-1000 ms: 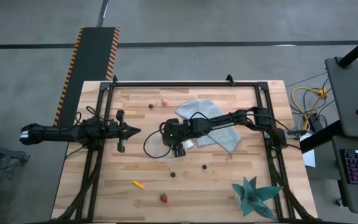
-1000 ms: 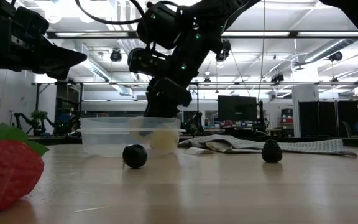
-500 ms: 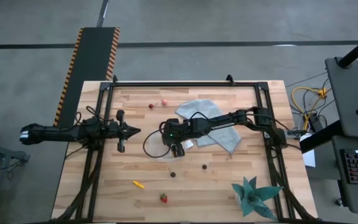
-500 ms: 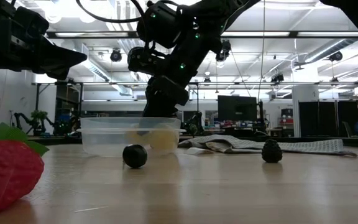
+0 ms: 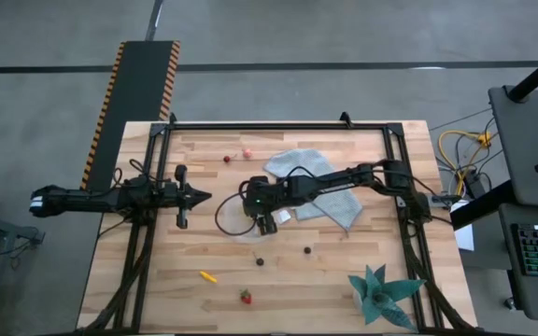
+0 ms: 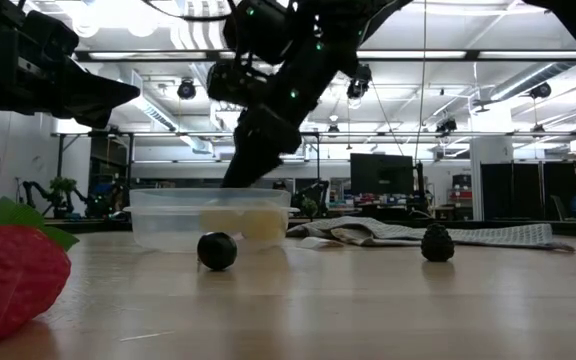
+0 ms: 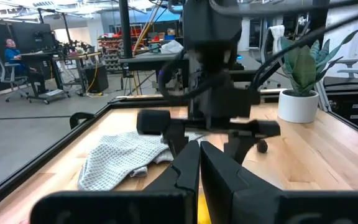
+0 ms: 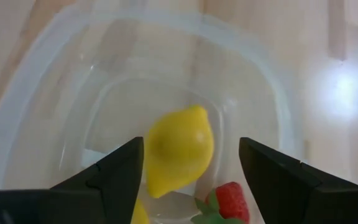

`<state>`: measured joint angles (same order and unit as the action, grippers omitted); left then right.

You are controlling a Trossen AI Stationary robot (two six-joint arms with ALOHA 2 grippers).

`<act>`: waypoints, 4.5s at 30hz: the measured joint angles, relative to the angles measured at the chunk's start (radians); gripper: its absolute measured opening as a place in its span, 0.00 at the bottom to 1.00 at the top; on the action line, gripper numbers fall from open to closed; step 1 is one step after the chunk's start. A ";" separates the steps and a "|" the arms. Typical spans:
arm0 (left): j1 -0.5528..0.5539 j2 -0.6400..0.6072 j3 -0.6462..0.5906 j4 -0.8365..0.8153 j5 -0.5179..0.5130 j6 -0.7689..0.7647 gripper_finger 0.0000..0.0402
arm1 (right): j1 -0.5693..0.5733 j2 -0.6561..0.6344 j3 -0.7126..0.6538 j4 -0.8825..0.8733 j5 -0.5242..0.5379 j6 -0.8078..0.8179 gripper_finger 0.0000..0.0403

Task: Pick and placing Produce into tupperware
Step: Put the blackberry into the transparent bin

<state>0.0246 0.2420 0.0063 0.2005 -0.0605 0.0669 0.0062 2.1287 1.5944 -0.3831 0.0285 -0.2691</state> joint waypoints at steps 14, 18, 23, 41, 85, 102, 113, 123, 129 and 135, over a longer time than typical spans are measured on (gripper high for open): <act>0.000 0.000 0.000 0.000 0.000 0.000 0.00 | -0.006 -0.139 0.002 -0.010 0.051 -0.041 0.61; 0.000 0.000 0.000 0.000 0.000 0.000 0.00 | -0.004 -0.186 0.003 -0.023 0.052 -0.080 0.61; 0.000 -0.001 0.000 0.002 0.000 0.000 0.00 | -0.004 -0.253 0.003 -0.052 0.052 -0.068 0.60; 0.000 -0.002 0.000 0.002 -0.001 0.000 0.00 | 0.003 -0.427 0.003 -0.413 0.043 0.071 0.60; 0.000 0.000 0.000 0.000 -0.001 -0.007 0.00 | 0.345 -0.492 -0.415 -0.340 0.077 0.644 0.59; 0.000 0.000 0.000 0.001 -0.001 -0.005 0.00 | 0.356 -0.492 -0.663 0.077 0.077 0.727 0.59; 0.000 0.000 0.000 0.001 -0.001 -0.004 0.00 | 0.356 -0.492 -0.785 0.250 0.073 0.793 0.60; 0.000 0.000 0.000 0.001 -0.001 -0.004 0.00 | 0.356 -0.488 -0.817 0.261 0.104 0.832 0.60; 0.000 0.000 0.000 0.001 -0.001 -0.004 0.00 | 0.362 -0.430 -0.816 0.306 0.103 0.848 0.60; 0.000 0.000 0.000 0.001 -0.001 -0.004 0.00 | 0.376 -0.360 -0.790 0.322 0.119 0.847 0.60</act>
<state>0.0246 0.2420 0.0063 0.2016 -0.0612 0.0631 0.3824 1.7683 0.8047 -0.0610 0.1471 0.5777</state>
